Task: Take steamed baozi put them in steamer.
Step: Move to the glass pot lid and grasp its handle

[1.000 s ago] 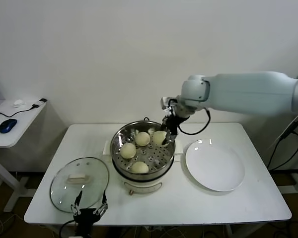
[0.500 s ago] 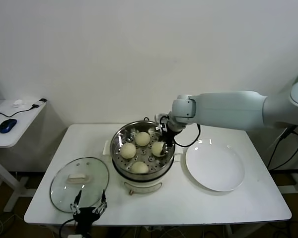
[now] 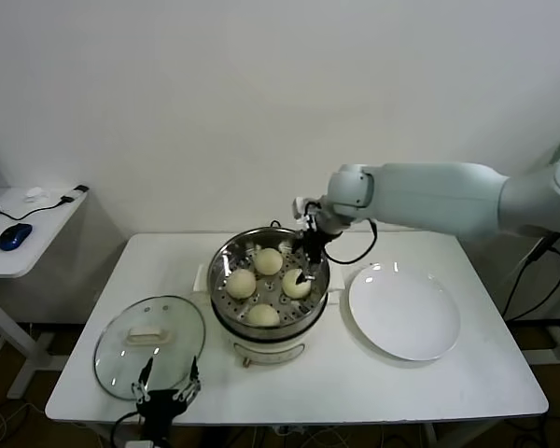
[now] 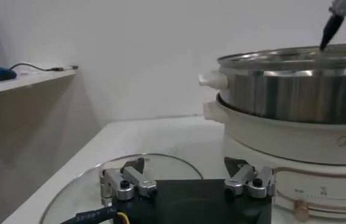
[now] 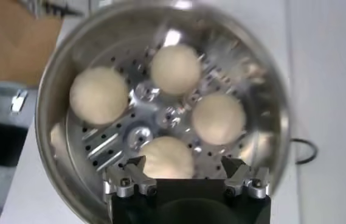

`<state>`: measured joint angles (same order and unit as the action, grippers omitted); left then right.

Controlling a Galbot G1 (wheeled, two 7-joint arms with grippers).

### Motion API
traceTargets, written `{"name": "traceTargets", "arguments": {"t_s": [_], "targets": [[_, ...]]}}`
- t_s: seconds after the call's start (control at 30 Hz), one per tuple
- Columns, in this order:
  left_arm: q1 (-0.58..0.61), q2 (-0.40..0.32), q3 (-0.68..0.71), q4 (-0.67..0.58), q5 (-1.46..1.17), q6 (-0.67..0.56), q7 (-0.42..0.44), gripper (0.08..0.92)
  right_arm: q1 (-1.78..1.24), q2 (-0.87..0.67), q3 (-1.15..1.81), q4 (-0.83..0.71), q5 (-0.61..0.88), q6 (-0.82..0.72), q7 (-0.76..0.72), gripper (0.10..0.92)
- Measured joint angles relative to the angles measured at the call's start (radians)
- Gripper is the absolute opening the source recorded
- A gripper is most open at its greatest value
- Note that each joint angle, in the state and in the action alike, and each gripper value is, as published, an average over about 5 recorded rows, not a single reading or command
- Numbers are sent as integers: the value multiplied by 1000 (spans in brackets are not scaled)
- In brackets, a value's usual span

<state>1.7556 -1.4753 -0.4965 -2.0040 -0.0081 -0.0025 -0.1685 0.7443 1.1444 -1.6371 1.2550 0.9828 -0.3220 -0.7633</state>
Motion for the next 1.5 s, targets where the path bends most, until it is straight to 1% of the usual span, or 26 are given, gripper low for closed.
{"name": "traceTargets", "arguments": {"t_s": [0.07, 0.17, 0.4, 0.53, 0.63, 0.77, 0.93, 1.13, 1.33, 1.5], "targets": [[-2, 4, -2, -7, -10, 3, 3, 823, -8, -31, 48, -8, 13, 3, 15, 823], [-9, 11, -7, -20, -26, 5, 7, 823, -40, -84, 150, -23, 23, 8, 77, 823], [-42, 28, -29, -53, -56, 0, 21, 823, -198, -247, 468, -22, -13, 22, 306, 823], [-67, 41, -43, -57, -66, -13, 20, 823, -373, -370, 688, 22, -58, 37, 419, 823], [-84, 52, -51, -56, -60, -27, 15, 823, -553, -450, 879, 71, -103, 60, 478, 823], [-106, 62, -57, -51, -41, -46, 11, 823, -819, -506, 1147, 137, -170, 117, 526, 823], [-127, 72, -62, -38, -6, -65, 4, 823, -1151, -489, 1481, 192, -243, 225, 549, 823], [-135, 87, -67, -17, 38, -91, -6, 823, -1545, -389, 1825, 221, -305, 369, 552, 823], [-139, 106, -77, 8, 114, -120, -30, 823, -1861, -272, 2014, 221, -355, 478, 554, 823], [-153, 131, -94, 51, 282, -151, -93, 823, -2006, -189, 2098, 222, -386, 531, 567, 823]]}}
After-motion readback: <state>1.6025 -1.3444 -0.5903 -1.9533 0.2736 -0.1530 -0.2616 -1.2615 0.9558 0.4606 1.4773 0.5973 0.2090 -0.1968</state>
